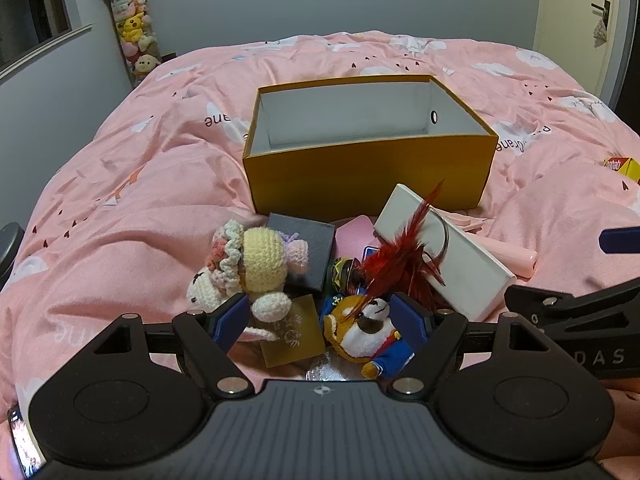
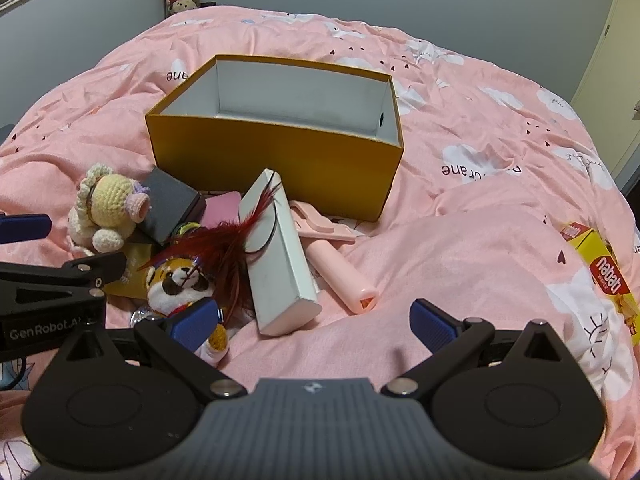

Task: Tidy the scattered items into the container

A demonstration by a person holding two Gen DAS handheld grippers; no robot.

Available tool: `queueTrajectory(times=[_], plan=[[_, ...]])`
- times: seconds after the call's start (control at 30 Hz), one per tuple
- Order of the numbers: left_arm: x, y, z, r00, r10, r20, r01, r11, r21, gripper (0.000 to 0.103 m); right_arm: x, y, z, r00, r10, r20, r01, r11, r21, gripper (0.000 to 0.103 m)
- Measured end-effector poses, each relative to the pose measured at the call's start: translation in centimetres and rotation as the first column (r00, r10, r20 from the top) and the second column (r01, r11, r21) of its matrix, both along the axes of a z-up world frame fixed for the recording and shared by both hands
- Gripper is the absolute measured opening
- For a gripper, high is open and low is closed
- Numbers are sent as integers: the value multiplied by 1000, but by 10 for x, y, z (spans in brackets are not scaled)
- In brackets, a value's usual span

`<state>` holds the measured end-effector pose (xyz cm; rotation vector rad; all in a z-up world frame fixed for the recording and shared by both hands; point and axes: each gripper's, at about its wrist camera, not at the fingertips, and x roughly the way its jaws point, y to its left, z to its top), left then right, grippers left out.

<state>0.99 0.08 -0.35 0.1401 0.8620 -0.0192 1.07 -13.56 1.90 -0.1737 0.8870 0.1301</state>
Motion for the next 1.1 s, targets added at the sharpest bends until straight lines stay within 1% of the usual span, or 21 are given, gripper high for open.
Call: queueTrajectory(times=[0.37, 0.43, 0.5, 0.57, 0.6, 0.63, 0.67, 0.73, 0.77, 0.8, 0.83, 0.87, 0.9, 0.93, 0.97, 1.0, 1.03, 1.1], plan=[[26, -7, -5, 999, -33, -11, 33, 999, 7, 91, 22, -13, 0, 999, 29, 17, -29, 999, 27, 102], [32, -8, -3, 999, -36, -5, 36, 999, 2, 91, 26, -18, 2, 999, 38, 36, -40, 999, 38, 101], [39, -8, 0, 999, -40, 10, 40, 999, -11, 91, 30, -25, 6, 996, 40, 75, -44, 998, 47, 100], [45, -8, 2, 998, -49, 26, 50, 998, -42, 91, 33, -33, 10, 992, 41, 118, -46, 998, 46, 95], [48, -7, 4, 998, -56, 31, 58, 996, -69, 91, 36, -37, 11, 990, 42, 132, -48, 998, 41, 90], [52, -6, 5, 997, -64, 32, 67, 993, -100, 90, 39, -40, 11, 990, 41, 136, -46, 998, 36, 87], [57, -6, 6, 997, -70, 25, 73, 989, -129, 87, 43, -44, 10, 990, 36, 133, -41, 999, 34, 85], [67, -6, 6, 997, -80, -7, 78, 981, -177, 86, 51, -52, 8, 993, 26, 119, -32, 998, 47, 71], [72, -7, 5, 996, -88, -24, 81, 978, -192, 83, 55, -57, 7, 994, 21, 106, -28, 998, 60, 68], [77, -9, 4, 994, -101, -37, 91, 974, -206, 77, 59, -61, 6, 996, 16, 93, -23, 997, 76, 61], [81, -12, 3, 992, -118, -46, 105, 970, -218, 76, 64, -65, 4, 997, 10, 79, -18, 996, 93, 56], [84, -15, 1, 990, -133, -56, 117, 966, -230, 72, 67, -68, 1, 998, 6, 70, -13, 994, 104, 53], [88, -18, 0, 987, -149, -67, 129, 961, -244, 65, 70, -71, -1, 998, 2, 62, -9, 994, 112, 45], [90, -22, -3, 983, -167, -76, 142, 956, -258, 63, 72, -73, -4, 999, 1, 54, -7, 993, 115, 35], [91, -26, -6, 980, -182, -85, 153, 950, -273, 58, 74, -74, -7, 999, 1, 45, -6, 993, 116, 31], [94, -30, -8, 976, -197, -96, 162, 943, -290, 55, 75, -74, -11, 999, 2, 37, -6, 993, 117, 23], [96, -35, -11, 972, -213, -104, 172, 936, -307, 55, 78, -75, -15, 1000, 7, 26, -10, 992, 123, 21], [100, -45, -16, 962, -246, -121, 195, 924, -329, 49, 80, -76, -22, 1000, 18, 5, -18, 991, 136, 19]])
